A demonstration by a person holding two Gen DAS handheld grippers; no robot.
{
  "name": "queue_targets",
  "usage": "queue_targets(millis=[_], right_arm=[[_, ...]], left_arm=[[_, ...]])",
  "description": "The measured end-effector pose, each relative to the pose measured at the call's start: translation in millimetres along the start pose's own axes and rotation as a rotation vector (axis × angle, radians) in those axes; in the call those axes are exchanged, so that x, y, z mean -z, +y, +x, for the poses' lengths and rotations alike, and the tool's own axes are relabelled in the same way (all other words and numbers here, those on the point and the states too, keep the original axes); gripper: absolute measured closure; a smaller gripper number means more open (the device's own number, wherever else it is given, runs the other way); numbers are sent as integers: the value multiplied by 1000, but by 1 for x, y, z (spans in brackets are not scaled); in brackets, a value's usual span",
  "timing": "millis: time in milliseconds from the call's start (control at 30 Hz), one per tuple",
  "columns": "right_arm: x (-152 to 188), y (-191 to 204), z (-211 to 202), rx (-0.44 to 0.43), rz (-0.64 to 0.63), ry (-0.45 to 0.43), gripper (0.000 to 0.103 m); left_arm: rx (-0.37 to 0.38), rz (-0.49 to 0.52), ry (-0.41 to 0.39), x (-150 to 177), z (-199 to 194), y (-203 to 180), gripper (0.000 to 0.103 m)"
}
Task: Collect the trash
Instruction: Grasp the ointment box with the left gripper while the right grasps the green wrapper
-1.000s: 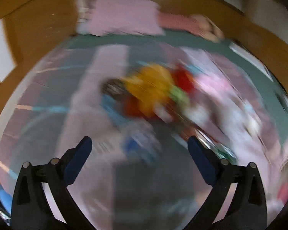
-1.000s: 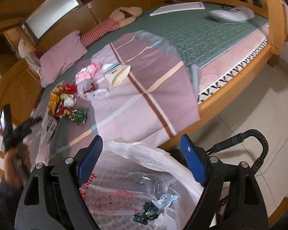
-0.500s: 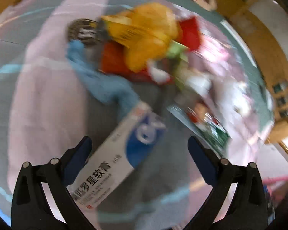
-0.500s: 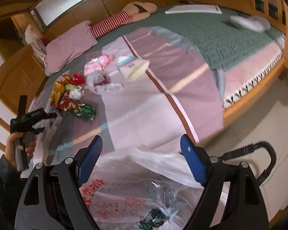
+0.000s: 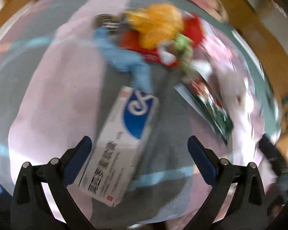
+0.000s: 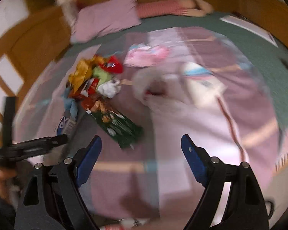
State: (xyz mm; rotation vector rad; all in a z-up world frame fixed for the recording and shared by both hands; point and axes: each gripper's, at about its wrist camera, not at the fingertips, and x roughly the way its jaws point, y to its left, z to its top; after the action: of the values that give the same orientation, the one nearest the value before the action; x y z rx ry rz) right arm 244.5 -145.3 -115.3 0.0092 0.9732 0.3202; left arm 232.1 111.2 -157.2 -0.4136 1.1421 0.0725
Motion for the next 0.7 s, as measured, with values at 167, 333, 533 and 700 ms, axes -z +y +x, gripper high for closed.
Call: queue_targets(millis=[167, 333, 533, 700], right_arm=[[-11, 33, 55, -9, -115, 103, 20], [-3, 47, 51, -8, -158, 96, 71], [9, 38, 7, 16, -106, 39, 76], [31, 11, -25, 38, 45, 5, 76]], left_arm=[[26, -136, -32, 0, -6, 26, 4], [62, -145, -30, 1, -7, 24, 4], [65, -79, -12, 7, -6, 13, 4], [-8, -13, 27, 17, 4, 0, 4]])
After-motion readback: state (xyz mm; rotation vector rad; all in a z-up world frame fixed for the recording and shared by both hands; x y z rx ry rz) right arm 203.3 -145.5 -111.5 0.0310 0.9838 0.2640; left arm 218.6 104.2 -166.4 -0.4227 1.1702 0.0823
